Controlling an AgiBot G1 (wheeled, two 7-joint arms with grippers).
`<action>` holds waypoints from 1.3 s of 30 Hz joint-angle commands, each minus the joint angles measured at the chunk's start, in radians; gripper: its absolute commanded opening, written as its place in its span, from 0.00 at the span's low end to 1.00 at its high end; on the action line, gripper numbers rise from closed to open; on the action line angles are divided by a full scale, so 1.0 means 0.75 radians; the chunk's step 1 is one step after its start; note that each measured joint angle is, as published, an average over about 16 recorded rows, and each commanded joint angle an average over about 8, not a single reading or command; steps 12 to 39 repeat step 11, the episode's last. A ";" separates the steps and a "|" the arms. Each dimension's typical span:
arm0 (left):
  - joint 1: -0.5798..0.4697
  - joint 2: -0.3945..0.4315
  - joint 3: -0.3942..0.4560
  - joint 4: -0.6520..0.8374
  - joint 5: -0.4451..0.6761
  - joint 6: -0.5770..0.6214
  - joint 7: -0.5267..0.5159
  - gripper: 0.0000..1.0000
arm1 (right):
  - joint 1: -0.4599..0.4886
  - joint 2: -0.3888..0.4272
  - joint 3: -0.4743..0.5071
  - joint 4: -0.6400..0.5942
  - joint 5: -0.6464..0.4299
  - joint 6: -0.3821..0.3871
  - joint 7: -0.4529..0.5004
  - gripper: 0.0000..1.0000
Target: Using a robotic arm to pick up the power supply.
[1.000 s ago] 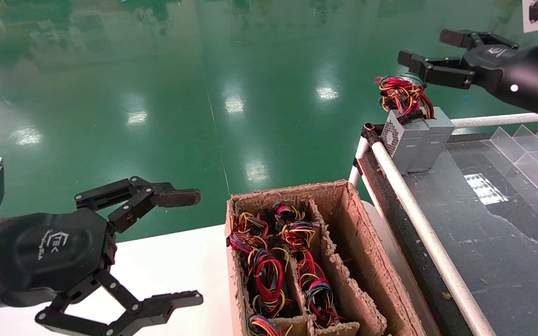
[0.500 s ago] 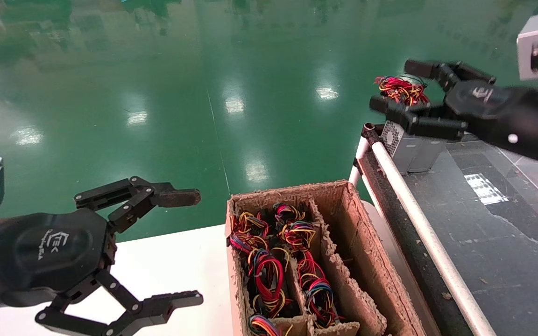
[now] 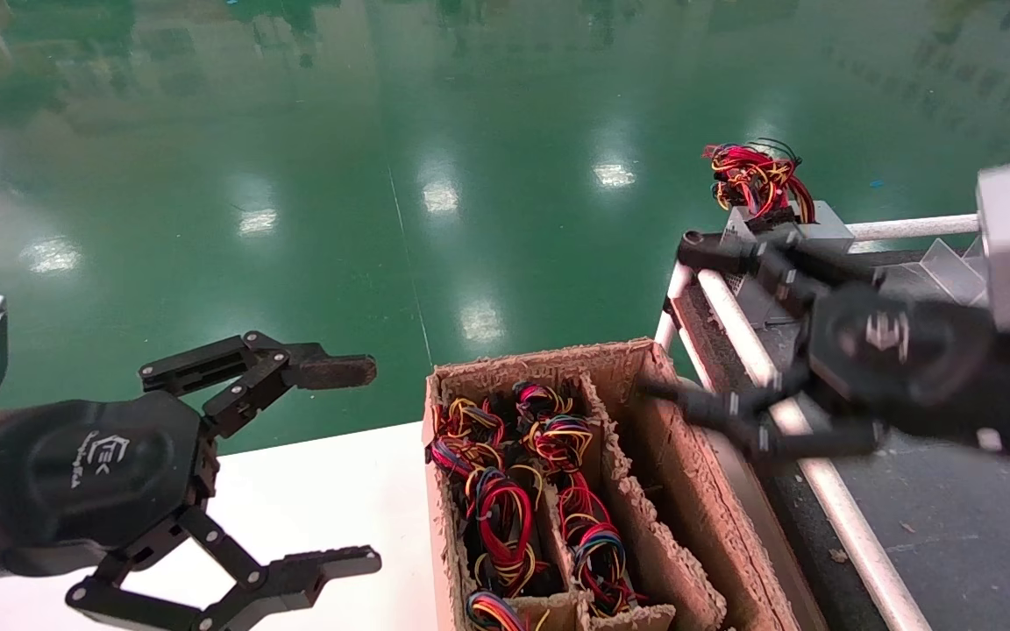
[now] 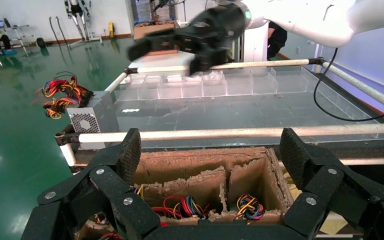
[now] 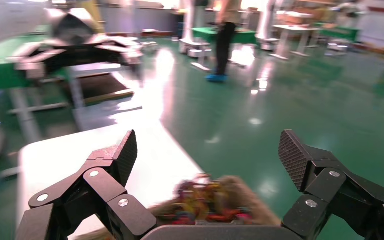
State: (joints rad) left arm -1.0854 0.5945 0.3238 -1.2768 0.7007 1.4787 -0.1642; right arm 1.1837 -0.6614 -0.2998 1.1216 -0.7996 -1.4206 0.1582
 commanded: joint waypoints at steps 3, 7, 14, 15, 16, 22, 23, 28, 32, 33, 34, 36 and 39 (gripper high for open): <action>0.000 0.000 0.000 0.000 0.000 0.000 0.000 1.00 | -0.078 0.036 0.015 0.117 0.049 -0.054 0.021 1.00; 0.000 0.000 0.000 0.000 0.000 0.000 0.000 1.00 | -0.142 0.065 0.026 0.213 0.089 -0.097 0.038 1.00; 0.000 0.000 0.000 0.000 0.000 0.000 0.000 1.00 | -0.171 0.077 0.031 0.259 0.108 -0.117 0.044 1.00; 0.000 0.000 0.000 0.000 0.000 0.000 0.000 1.00 | -0.171 0.077 0.031 0.259 0.108 -0.117 0.044 1.00; 0.000 0.000 0.000 0.000 0.000 0.000 0.000 1.00 | -0.171 0.077 0.031 0.259 0.108 -0.117 0.044 1.00; 0.000 0.000 0.000 0.000 0.000 0.000 0.000 1.00 | -0.171 0.077 0.031 0.259 0.108 -0.117 0.044 1.00; 0.000 0.000 0.000 0.000 0.000 0.000 0.000 1.00 | -0.171 0.077 0.031 0.259 0.108 -0.117 0.044 1.00; 0.000 0.000 0.000 0.000 0.000 0.000 0.000 1.00 | -0.171 0.077 0.031 0.259 0.108 -0.117 0.044 1.00; 0.000 0.000 0.000 0.000 0.000 0.000 0.000 1.00 | -0.171 0.077 0.031 0.259 0.108 -0.117 0.044 1.00; 0.000 0.000 0.000 0.000 0.000 0.000 0.000 1.00 | -0.171 0.077 0.031 0.259 0.108 -0.117 0.044 1.00; 0.000 0.000 0.000 0.000 0.000 0.000 0.000 1.00 | -0.171 0.077 0.031 0.259 0.108 -0.117 0.044 1.00; 0.000 0.000 0.000 0.000 0.000 0.000 0.000 1.00 | -0.171 0.077 0.031 0.259 0.108 -0.117 0.044 1.00; 0.000 0.000 0.000 0.000 0.000 0.000 0.000 1.00 | -0.171 0.077 0.031 0.259 0.108 -0.117 0.044 1.00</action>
